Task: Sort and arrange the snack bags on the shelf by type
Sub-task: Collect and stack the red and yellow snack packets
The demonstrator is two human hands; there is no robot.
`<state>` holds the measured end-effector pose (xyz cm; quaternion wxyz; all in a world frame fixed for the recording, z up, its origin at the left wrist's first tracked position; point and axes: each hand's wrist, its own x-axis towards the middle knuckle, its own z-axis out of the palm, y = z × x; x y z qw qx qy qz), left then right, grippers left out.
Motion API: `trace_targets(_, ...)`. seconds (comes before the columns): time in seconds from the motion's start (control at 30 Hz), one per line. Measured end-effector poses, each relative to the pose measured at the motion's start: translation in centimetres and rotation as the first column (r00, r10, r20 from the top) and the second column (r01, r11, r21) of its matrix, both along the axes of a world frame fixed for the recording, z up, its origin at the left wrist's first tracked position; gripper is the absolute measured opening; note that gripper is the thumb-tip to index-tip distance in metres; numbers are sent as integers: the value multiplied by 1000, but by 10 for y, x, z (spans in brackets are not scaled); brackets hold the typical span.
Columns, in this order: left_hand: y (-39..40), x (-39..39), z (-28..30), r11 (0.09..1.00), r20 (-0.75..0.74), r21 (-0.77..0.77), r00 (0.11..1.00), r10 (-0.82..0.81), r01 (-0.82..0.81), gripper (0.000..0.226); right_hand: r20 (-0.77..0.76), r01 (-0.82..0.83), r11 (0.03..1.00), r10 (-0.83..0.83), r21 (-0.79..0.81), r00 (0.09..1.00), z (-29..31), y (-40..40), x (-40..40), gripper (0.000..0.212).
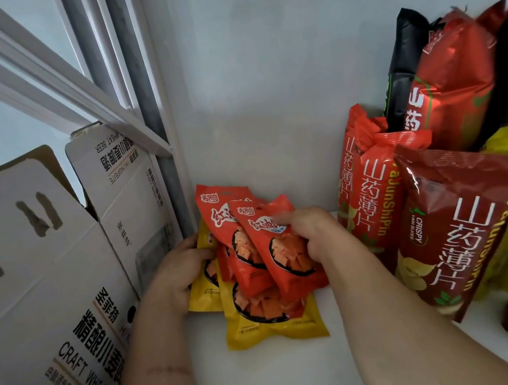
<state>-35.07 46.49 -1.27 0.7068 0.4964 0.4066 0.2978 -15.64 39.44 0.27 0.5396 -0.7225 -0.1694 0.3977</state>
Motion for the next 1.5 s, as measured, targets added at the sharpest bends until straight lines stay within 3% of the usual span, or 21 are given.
trace_targets(0.17,0,0,1,998,-30,26,998,52,-51,42,-38,21,998,-19,61,999,-1,-3,1,27)
trace_targets(0.3,-1,1,2,993,-92,73,991,96,-89,40,64,14,996,-20,89,998,-4,-8,2,19)
trace_targets(0.73,-5,1,6,990,-135,88,984,119,-108,37,36,-94,994,92,54,995,2,-6,-1,19)
trace_targets(0.87,-1,0,4,988,-140,93,980,139,-127,36,32,-12,996,9,88,999,-6,0,2,27)
trace_targets(1.0,-2,-1,6,984,-140,103,978,157,-143,31,31,53,992,-57,117,998,-8,0,10,21)
trace_targets(1.2,-3,-1,8,983,-138,115,978,159,-143,26,-96,8,996,0,92,995,-7,6,7,32)
trace_targets(1.5,-12,0,17,990,-55,132,997,54,-47,37,-68,-89,992,96,94,993,-5,16,6,25)
